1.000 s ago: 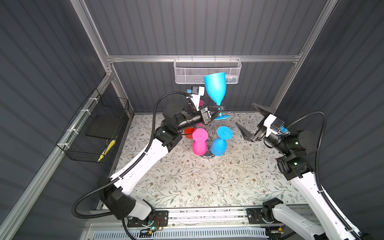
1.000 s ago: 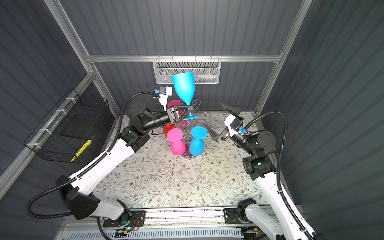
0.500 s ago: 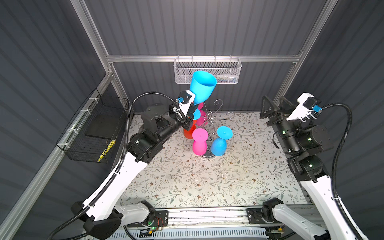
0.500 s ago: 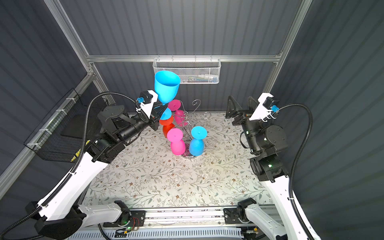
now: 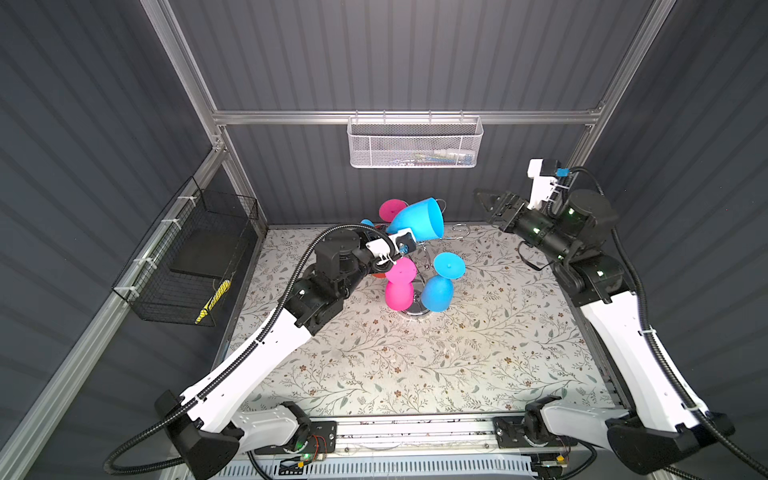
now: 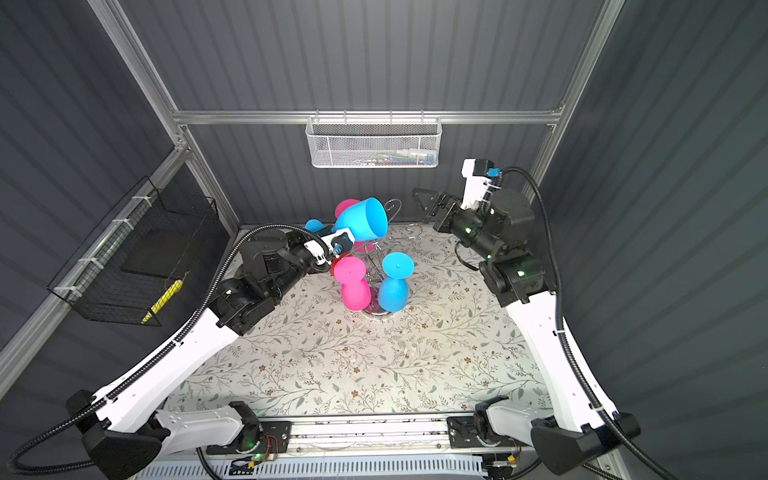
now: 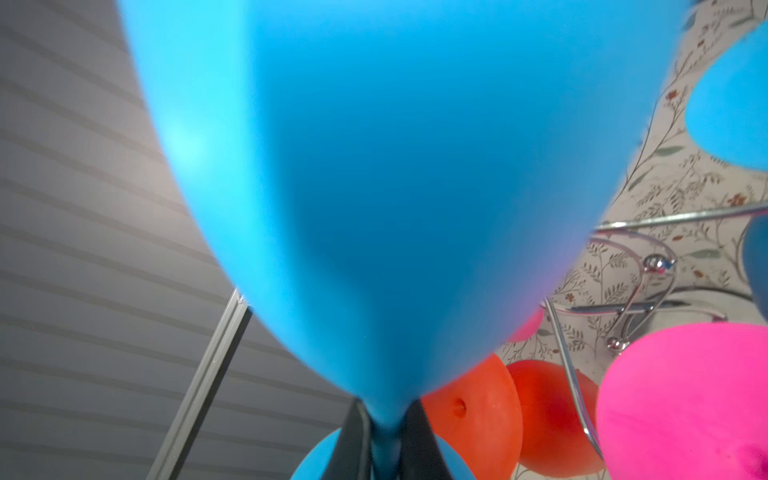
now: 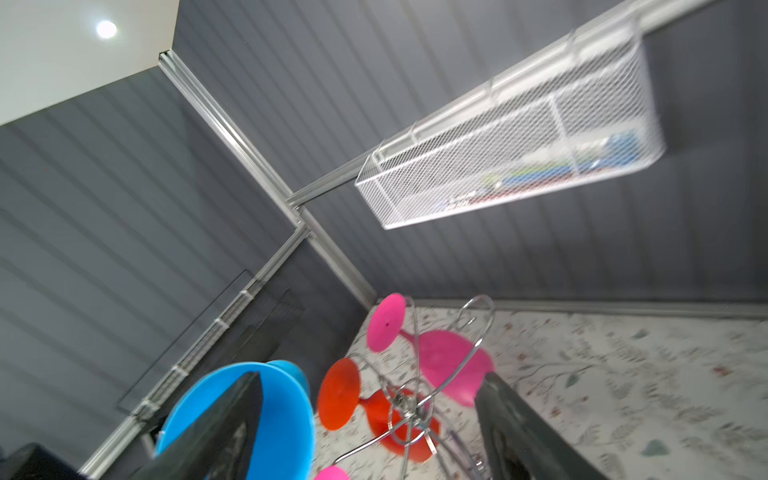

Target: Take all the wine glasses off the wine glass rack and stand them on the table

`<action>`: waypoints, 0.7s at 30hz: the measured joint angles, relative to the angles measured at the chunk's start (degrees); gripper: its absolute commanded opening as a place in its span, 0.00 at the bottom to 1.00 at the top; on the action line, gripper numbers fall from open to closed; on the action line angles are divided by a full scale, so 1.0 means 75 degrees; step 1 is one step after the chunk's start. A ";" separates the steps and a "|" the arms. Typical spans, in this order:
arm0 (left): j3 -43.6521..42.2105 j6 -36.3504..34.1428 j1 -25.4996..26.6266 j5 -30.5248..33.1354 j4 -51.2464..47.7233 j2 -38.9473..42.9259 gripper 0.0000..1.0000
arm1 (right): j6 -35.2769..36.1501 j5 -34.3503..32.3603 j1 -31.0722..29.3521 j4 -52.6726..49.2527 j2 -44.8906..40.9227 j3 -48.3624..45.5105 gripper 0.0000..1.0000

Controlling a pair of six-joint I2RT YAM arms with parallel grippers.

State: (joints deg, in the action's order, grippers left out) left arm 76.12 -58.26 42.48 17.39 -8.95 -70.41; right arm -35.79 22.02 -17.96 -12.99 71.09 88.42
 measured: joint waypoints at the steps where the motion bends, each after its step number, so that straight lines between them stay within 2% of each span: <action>1: -0.0052 -0.0184 0.0017 0.0035 0.0044 -0.0003 0.00 | -0.0114 0.0309 0.0003 -0.0087 0.0111 0.0006 0.72; 7: -0.0058 -0.0705 0.0032 0.0146 0.0396 -0.0015 0.00 | -0.0708 0.1690 -0.0015 -0.0297 0.0565 0.0015 0.57; 10: -0.0058 -0.0764 0.0035 0.0143 0.0411 -0.0015 0.00 | -0.0828 0.2090 -0.0038 -0.0347 0.0595 0.0012 0.53; 16: -0.0058 -0.0833 0.0047 0.0143 0.0466 -0.0012 0.00 | -0.1005 0.2634 -0.0221 -0.0335 0.0600 0.0012 0.49; 17: -0.0058 -0.0833 0.0047 0.0143 0.0469 -0.0012 0.00 | -0.1000 0.2672 -0.0268 -0.0344 0.0603 0.0012 0.51; 21: -0.0058 -0.0833 0.0047 0.0143 0.0469 -0.0012 0.00 | -0.0991 0.2731 -0.0405 -0.0408 0.0632 -0.0020 0.50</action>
State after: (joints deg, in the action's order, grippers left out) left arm 75.68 -64.51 42.83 18.46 -5.43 -70.50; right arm -43.22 42.50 -20.99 -16.05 75.83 88.27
